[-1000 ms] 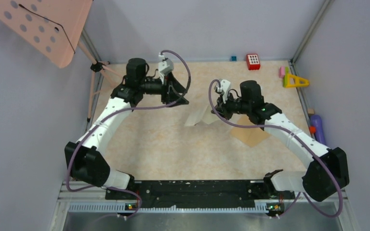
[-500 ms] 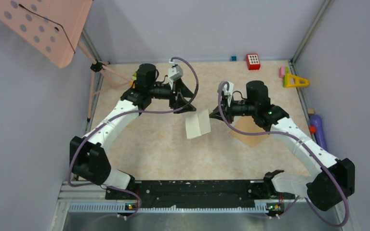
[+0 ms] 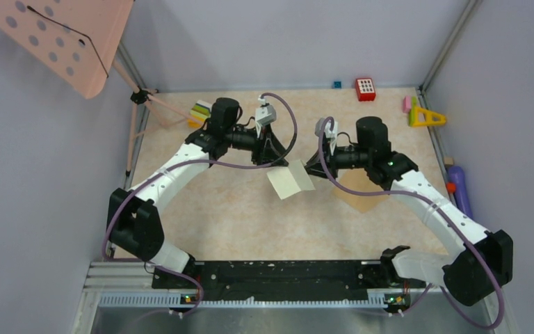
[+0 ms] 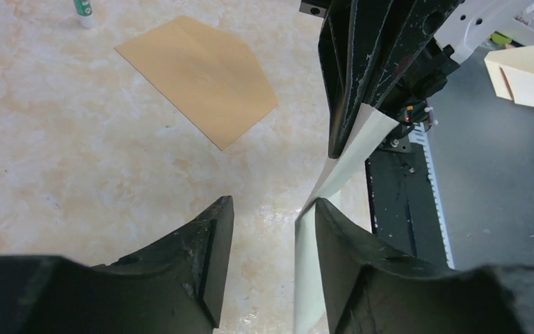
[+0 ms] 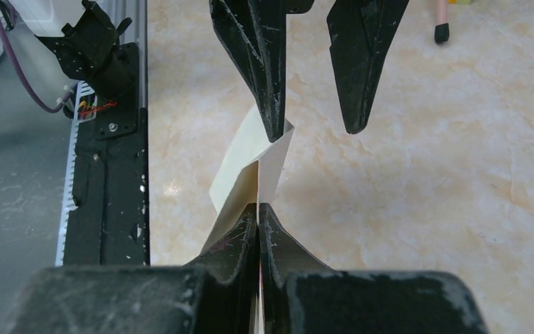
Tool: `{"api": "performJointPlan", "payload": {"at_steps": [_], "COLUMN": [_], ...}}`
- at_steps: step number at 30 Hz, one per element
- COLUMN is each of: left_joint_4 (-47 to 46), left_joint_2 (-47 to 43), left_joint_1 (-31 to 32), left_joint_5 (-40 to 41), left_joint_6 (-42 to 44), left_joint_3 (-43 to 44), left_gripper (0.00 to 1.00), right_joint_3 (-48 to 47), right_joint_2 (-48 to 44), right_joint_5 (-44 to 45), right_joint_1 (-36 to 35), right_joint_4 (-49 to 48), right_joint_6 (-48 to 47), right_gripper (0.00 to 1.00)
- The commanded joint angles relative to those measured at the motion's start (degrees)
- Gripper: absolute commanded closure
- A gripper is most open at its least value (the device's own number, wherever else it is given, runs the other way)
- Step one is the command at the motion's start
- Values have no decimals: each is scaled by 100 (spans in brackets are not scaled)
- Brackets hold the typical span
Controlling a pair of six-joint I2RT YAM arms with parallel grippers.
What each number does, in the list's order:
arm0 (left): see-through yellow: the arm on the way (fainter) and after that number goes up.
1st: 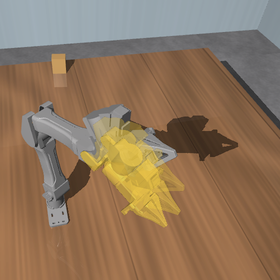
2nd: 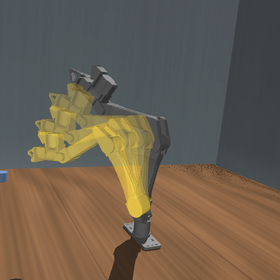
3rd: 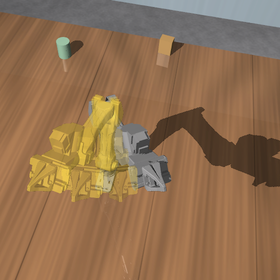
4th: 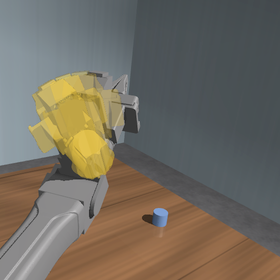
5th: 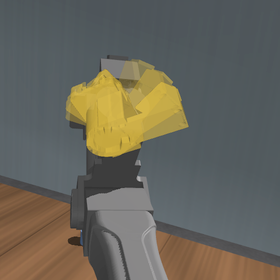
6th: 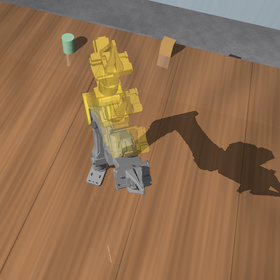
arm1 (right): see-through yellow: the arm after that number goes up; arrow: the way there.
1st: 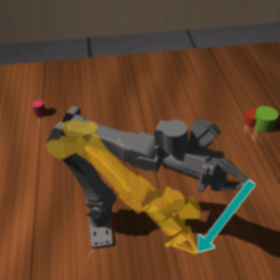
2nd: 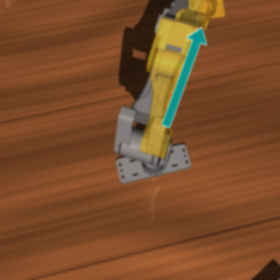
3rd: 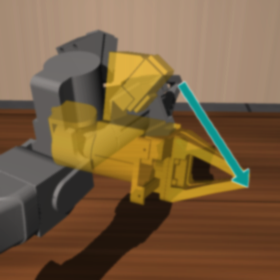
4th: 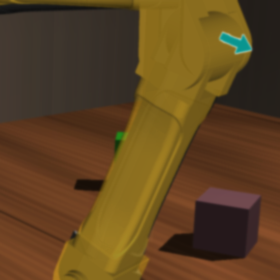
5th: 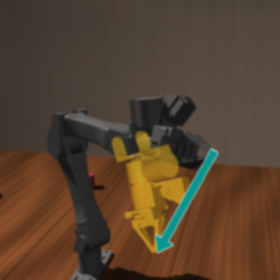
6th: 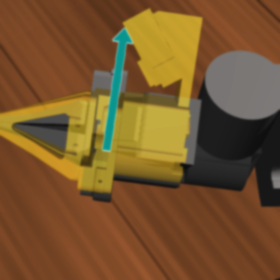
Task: Place the letter into the envelope and seal it
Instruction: Fold the letter.
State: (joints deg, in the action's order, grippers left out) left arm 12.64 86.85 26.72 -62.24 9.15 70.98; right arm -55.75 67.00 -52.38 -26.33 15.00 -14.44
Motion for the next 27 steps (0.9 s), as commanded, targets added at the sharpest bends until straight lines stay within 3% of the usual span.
{"api": "performJointPlan", "payload": {"at_steps": [1, 8, 10, 15, 17, 25, 27], "left_joint_4": [-27, 8, 27, 157, 195, 280, 299], "left_joint_2": [23, 27, 25, 8, 8, 7, -1], "left_joint_1": [32, 43, 41, 36, 38, 47, 44], "left_joint_5": [-251, -466, -512, -699, -803, -942, -936], "left_joint_6": [108, 99, 113, 236, 261, 322, 340], "left_joint_3": [166, 173, 172, 189, 197, 208, 221], "left_gripper": [55, 84, 84, 62, 61, 76, 85], "right_joint_3": [-68, -35, -38, -29, -26, -4, 9], "right_joint_2": [-214, -227, -225, -223, -219, -216, -218], "right_joint_5": [-220, -170, -127, -53, -86, 1, 52], "right_joint_1": [56, 57, 57, 73, 83, 103, 106], "right_joint_4": [-170, -237, -248, -271, -269, -431, -485], "right_joint_6": [58, 97, 99, 107, 120, 276, 321], "right_gripper": [100, 100, 100, 100, 100, 100, 100]}}
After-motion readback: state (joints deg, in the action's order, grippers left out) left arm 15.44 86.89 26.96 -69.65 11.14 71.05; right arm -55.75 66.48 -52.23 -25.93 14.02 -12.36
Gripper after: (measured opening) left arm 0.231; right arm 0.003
